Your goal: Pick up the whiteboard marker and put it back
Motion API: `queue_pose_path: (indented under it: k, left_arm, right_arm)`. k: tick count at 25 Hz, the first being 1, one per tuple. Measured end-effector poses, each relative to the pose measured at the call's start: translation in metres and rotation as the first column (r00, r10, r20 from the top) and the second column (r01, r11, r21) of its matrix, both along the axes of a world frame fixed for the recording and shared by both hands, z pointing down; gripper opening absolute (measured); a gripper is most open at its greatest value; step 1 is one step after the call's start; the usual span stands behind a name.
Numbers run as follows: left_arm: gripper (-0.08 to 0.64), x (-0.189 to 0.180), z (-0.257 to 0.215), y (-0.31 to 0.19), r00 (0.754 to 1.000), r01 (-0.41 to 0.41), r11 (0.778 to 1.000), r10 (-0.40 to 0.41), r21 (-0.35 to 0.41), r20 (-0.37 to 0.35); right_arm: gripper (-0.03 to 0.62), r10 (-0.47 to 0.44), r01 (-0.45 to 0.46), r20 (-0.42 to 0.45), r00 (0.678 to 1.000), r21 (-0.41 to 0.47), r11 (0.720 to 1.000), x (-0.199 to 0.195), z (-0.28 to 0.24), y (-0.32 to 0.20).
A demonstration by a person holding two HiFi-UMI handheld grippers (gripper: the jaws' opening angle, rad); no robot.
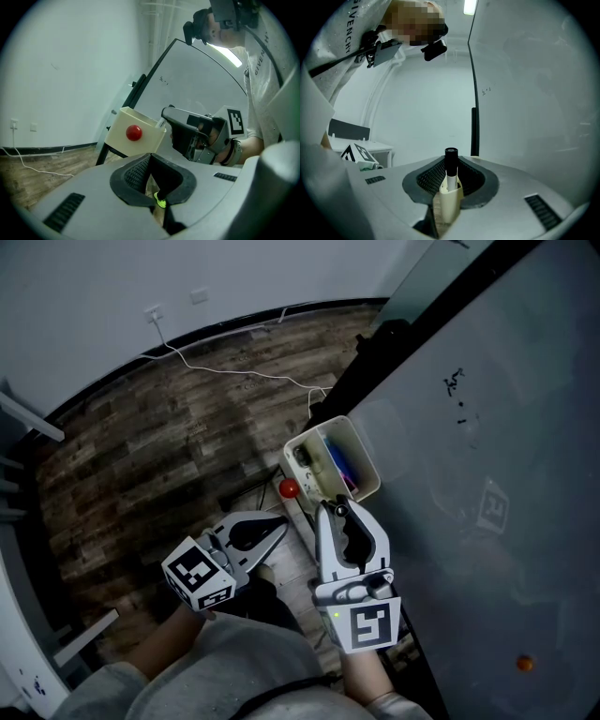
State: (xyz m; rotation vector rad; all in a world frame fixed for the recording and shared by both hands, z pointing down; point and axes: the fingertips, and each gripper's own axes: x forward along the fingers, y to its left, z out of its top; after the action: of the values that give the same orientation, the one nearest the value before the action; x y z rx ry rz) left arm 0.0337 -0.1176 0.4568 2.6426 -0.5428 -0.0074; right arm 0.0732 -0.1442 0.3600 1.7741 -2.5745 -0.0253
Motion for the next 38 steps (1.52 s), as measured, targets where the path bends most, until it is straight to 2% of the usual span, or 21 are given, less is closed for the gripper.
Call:
queue_pose_path:
  k: [13,38]
  left_arm:
    - [0.015,0.001,0.001,0.007,1.0,0.009,1.0,-0.009,-0.001,0.007]
    - [0.015,0.004,-0.001,0.019,1.0,0.007,1.0,-0.007,0.006,0.005]
  right_arm:
    - [0.087,0.0,0.003,-0.129,0.992,0.022,1.0,-0.008,0.01,0.019]
    - [0.104,-0.019,0.016,-0.124,0.992,-0.026,1.0,-0.008,0.023,0.028]
